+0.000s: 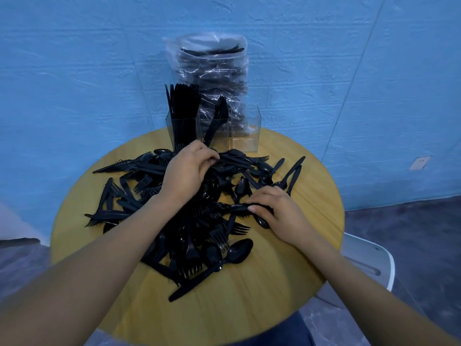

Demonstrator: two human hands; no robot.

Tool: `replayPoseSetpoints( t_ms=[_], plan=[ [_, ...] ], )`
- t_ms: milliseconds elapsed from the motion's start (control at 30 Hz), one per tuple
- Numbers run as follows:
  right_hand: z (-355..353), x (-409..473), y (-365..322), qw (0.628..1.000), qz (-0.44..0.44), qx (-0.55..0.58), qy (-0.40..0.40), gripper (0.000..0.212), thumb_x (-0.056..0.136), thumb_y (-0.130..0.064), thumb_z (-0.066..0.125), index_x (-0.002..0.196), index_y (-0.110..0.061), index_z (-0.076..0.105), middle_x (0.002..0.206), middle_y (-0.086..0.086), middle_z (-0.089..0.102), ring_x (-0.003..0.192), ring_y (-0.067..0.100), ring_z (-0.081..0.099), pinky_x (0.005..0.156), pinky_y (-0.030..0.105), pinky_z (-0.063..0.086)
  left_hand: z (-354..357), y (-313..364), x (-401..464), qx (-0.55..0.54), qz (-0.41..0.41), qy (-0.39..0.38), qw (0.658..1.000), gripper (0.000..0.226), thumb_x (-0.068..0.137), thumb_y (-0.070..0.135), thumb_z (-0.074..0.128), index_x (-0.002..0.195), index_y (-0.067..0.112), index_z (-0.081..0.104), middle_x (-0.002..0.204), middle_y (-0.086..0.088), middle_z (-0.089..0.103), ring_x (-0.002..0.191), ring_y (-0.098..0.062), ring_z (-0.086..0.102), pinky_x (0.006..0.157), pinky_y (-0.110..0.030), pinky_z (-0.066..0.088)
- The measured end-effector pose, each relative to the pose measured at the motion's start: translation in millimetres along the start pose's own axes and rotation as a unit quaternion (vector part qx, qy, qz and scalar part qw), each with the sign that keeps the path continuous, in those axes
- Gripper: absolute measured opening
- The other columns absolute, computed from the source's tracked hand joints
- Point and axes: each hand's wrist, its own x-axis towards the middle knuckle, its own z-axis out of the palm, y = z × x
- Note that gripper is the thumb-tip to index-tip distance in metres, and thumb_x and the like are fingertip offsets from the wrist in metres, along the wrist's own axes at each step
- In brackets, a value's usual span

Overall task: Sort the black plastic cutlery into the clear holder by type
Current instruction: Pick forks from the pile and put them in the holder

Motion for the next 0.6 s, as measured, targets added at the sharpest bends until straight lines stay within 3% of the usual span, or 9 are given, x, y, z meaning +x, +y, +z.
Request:
replayPoseSetpoints(
  t_ms=[167, 267, 333, 433, 600],
  plan=[
    [0.6, 0.8, -0.4, 1.000, 0.005, 0.001, 0.010, 0.035, 0.091, -0.042, 0.050, 0.108, -0.019, 0.071, 0.102, -0.007, 0.062, 0.095, 0.015, 0.056, 0.084, 0.033, 0.044, -14.9, 8.8, 1.0, -0.092, -0.041, 0.041, 0.994, 0.019, 0.099, 0.013, 0.043, 0.108, 0.010, 0.059, 0.096, 0.001, 0.046, 0.075, -0.009, 0.063, 0.073, -0.019, 0.047],
    [1.5, 0.4, -1.9, 1.000, -0.001, -0.029, -0.002, 0.041, 0.088, -0.052, 0.050, 0.110, -0.023, 0.070, 0.105, -0.010, 0.062, 0.097, 0.012, 0.056, 0.086, 0.040, 0.045, -20.1, 10.2, 0.3, -0.135, -0.060, 0.052, 0.988, 0.017, 0.100, 0.014, 0.039, 0.106, 0.012, 0.055, 0.090, -0.005, 0.051, 0.067, -0.004, 0.059, 0.069, -0.009, 0.041],
    [2.2, -0.3, -3.3, 0.999, -0.005, -0.048, -0.013, 0.043, 0.089, -0.053, 0.047, 0.113, -0.025, 0.068, 0.107, -0.010, 0.062, 0.099, 0.012, 0.056, 0.087, 0.042, 0.045, -23.3, 11.9, -0.5, -0.181, -0.061, 0.053, 0.980, 0.017, 0.101, 0.014, 0.037, 0.107, 0.013, 0.052, 0.080, -0.003, 0.053, 0.064, -0.004, 0.052, 0.067, -0.011, 0.039],
    [1.4, -0.5, -3.4, 0.999, -0.006, -0.048, -0.007, 0.030, 0.090, -0.038, 0.057, 0.114, -0.023, 0.067, 0.107, -0.008, 0.061, 0.100, 0.016, 0.055, 0.088, 0.045, 0.044, -27.8, 16.5, -4.1, -0.265, -0.087, 0.045, 0.959, 0.017, 0.102, 0.013, 0.035, 0.113, 0.013, 0.048, 0.079, 0.007, 0.052, 0.066, -0.001, 0.044, 0.066, -0.014, 0.040],
    [0.7, 5.2, -10.1, 0.999, 0.003, -0.030, 0.017, 0.022, 0.088, -0.018, 0.065, 0.110, -0.017, 0.069, 0.099, -0.010, 0.057, 0.097, 0.016, 0.053, 0.088, 0.041, 0.044, -34.2, 22.3, -19.9, -0.370, -0.173, 0.037, 0.912, 0.022, 0.101, 0.004, 0.032, 0.117, 0.016, 0.041, 0.084, 0.008, 0.060, 0.070, 0.001, 0.047, 0.070, -0.013, 0.041]
  ],
)
